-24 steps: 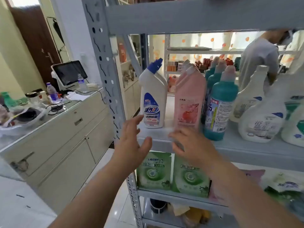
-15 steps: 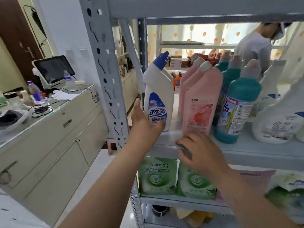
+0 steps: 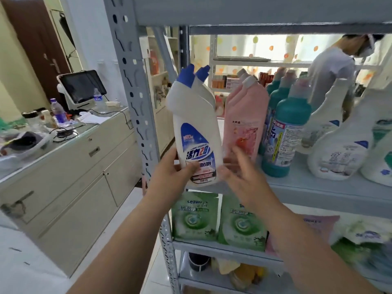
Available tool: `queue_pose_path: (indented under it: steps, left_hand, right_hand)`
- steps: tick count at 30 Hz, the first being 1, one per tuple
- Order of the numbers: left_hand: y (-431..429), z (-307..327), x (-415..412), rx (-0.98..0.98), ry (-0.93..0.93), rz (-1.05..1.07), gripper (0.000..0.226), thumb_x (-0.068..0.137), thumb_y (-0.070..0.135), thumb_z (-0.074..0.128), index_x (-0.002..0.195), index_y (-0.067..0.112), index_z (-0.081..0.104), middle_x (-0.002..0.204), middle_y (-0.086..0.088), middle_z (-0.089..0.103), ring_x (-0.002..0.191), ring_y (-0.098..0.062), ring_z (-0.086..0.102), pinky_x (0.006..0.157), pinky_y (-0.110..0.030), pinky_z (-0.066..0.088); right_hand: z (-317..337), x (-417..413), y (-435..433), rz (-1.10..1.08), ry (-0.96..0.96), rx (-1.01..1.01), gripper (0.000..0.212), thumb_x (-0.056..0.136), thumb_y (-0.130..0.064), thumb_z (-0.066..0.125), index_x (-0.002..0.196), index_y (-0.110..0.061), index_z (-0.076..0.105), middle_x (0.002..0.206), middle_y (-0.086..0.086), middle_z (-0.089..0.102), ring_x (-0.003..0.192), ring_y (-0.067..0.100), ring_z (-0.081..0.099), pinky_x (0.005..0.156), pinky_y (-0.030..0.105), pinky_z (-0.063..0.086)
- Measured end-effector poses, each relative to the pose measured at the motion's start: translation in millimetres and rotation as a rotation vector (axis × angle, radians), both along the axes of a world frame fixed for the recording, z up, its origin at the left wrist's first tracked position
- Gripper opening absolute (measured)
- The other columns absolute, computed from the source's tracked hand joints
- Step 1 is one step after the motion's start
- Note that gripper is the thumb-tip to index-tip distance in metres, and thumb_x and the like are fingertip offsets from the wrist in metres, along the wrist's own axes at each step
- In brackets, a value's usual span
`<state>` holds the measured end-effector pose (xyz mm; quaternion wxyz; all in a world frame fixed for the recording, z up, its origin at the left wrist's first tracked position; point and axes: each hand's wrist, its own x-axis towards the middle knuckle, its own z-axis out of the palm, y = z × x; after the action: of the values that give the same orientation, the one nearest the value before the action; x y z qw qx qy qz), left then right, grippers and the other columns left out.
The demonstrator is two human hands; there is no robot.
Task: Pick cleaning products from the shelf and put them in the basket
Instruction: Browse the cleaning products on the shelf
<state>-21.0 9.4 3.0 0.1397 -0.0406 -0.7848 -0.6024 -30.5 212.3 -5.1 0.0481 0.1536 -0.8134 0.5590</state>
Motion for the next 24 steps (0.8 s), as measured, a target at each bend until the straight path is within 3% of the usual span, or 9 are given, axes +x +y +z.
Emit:
queue_pose_path:
  steps: [2,4,6,10,12,15,19,22,24]
  left_hand:
    - [5.0,-11.2,34.7,0.042,-0.04,-0.014,0.025,0.092,0.026,0.074,0.111,0.037,0.062,0.104,0.021,0.075,0.092,-0.001,0.073,0.077,-0.032,0.061]
    - [14.2,-25.6,68.6,0.088,-0.081,-0.01,0.029,0.092,0.022,0.074,0.114,0.036,0.061,0.105,0.02,0.075,0.093,-0.004,0.074,0.073,-0.028,0.062]
    - [24.8,-43.0,99.7,0.106,-0.116,0.016,0.035,0.092,0.018,0.074,0.118,0.035,0.058,0.106,0.023,0.074,0.091,-0.005,0.075,0.069,-0.022,0.061]
    - [43.5,-78.9,155.9,0.104,-0.217,0.04,0.044,0.09,0.015,0.076,0.112,0.038,0.046,0.105,0.016,0.077,0.093,-0.014,0.077,0.074,-0.032,0.064]
    - [50.5,-95.2,180.6,0.068,-0.234,0.07,0.047,0.091,0.013,0.075,0.105,0.045,0.043,0.107,0.014,0.077,0.095,-0.014,0.076,0.076,-0.035,0.064]
    - [56.4,-109.5,214.5,-0.012,-0.231,0.124,0.058,0.085,0.02,0.081,0.112,0.055,0.044,0.12,0.021,0.069,0.105,-0.003,0.07,0.08,-0.031,0.063]
    - [62.7,-127.4,242.7,-0.093,-0.249,0.032,0.108,0.057,0.034,0.094,0.143,0.056,0.033,0.128,0.03,0.057,0.114,0.006,0.062,0.081,-0.022,0.06]
    - [67.8,-137.5,250.1,-0.084,-0.204,0.095,0.109,0.059,0.038,0.095,0.145,0.053,0.03,0.137,0.029,0.045,0.12,0.005,0.057,0.083,-0.019,0.058]
    - [67.4,-141.1,252.4,-0.134,-0.148,0.106,0.106,0.061,0.036,0.093,0.144,0.049,0.029,0.139,0.034,0.032,0.128,0.009,0.046,0.085,-0.009,0.051]
  right_hand:
    - [-1.2,19.6,5.0,0.094,-0.09,-0.096,0.06,0.08,-0.072,0.067,0.134,-0.07,0.041,0.115,-0.028,0.066,0.104,-0.014,0.063,0.078,0.016,0.056]
    - [-11.0,42.7,15.5,0.182,-0.149,-0.129,0.05,0.085,-0.064,0.07,0.125,-0.079,0.043,0.111,-0.031,0.068,0.101,-0.01,0.066,0.071,0.01,0.055]
    - [-29.7,66.1,29.2,0.236,-0.202,-0.147,0.057,0.084,-0.061,0.072,0.128,-0.078,0.041,0.112,-0.032,0.069,0.101,-0.007,0.068,0.071,0.011,0.055]
    - [-73.1,107.1,48.6,0.286,-0.327,-0.29,0.067,0.076,-0.056,0.077,0.135,-0.068,0.049,0.118,-0.013,0.072,0.11,0.012,0.072,0.087,0.035,0.062]
    - [-89.5,126.9,52.1,0.282,-0.367,-0.352,0.069,0.072,-0.05,0.084,0.133,-0.062,0.054,0.12,-0.009,0.072,0.11,0.019,0.073,0.087,0.045,0.062]
    - [-105.7,155.3,51.3,0.282,-0.371,-0.414,0.066,0.06,-0.038,0.095,0.115,-0.056,0.063,0.115,-0.011,0.072,0.104,0.022,0.075,0.077,0.039,0.064]
    - [-121.0,189.0,44.4,0.277,-0.335,-0.435,0.05,0.057,-0.029,0.093,0.096,-0.041,0.064,0.109,-0.008,0.073,0.106,0.022,0.074,0.081,0.039,0.062]
    - [-124.2,206.4,40.6,0.28,-0.319,-0.375,0.044,0.054,-0.031,0.091,0.088,-0.037,0.063,0.11,-0.009,0.075,0.11,0.013,0.071,0.079,0.028,0.06]
    - [-124.3,212.1,40.8,0.264,-0.337,-0.347,0.046,0.051,-0.034,0.09,0.09,-0.036,0.065,0.115,-0.011,0.074,0.115,0.01,0.068,0.083,0.031,0.061]
